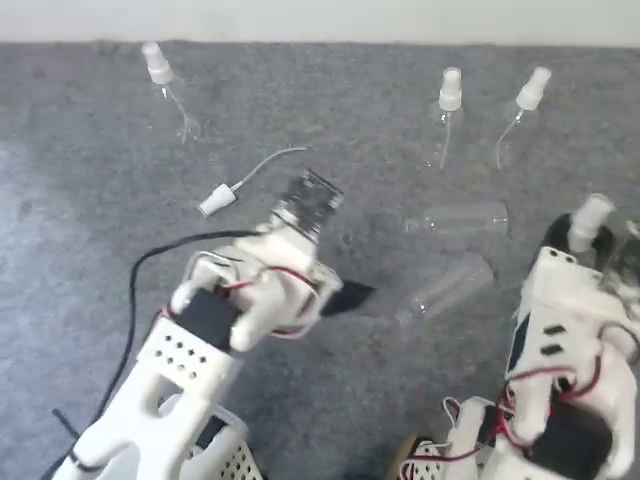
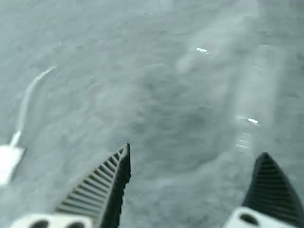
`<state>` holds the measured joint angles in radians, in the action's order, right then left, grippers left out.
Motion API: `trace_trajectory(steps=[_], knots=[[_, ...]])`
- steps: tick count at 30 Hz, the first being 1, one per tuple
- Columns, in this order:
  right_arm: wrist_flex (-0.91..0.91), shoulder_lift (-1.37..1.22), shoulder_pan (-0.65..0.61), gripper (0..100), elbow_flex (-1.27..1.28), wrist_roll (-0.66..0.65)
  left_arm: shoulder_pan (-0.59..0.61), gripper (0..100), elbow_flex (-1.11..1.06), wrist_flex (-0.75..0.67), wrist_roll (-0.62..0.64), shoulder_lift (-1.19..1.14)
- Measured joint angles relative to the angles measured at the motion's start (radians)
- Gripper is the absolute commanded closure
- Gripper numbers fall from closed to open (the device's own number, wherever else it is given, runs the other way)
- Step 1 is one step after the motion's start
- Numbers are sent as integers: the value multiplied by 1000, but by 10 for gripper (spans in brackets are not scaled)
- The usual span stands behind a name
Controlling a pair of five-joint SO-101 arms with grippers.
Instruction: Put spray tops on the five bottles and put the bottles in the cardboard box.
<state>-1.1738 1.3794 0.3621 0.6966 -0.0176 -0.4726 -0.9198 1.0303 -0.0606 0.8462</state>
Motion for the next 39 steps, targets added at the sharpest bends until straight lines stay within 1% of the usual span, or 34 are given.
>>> trace_trajectory(steps=[5, 13, 16, 23, 28, 34, 36, 39], knots=[[0, 15, 8, 991, 9, 9, -130, 585, 0, -26, 0, -118], [0, 17, 8, 991, 8, 12, -219, 585, 17, -270, 0, -420], [0, 15, 8, 991, 8, 12, -249, 585, 29, -324, 0, -503], [0, 15, 8, 991, 8, 12, -259, 592, 198, -341, 0, -755], [23, 14, 8, 991, 51, 12, -262, 667, 304, -342, 0, -918], [55, 15, 8, 991, 80, 15, -262, 762, 348, -327, -3, -944], [55, 15, 8, 991, 80, 15, -262, 777, 348, -325, -3, -944], [55, 15, 8, 991, 80, 15, -262, 794, 359, -284, -3, -944]])
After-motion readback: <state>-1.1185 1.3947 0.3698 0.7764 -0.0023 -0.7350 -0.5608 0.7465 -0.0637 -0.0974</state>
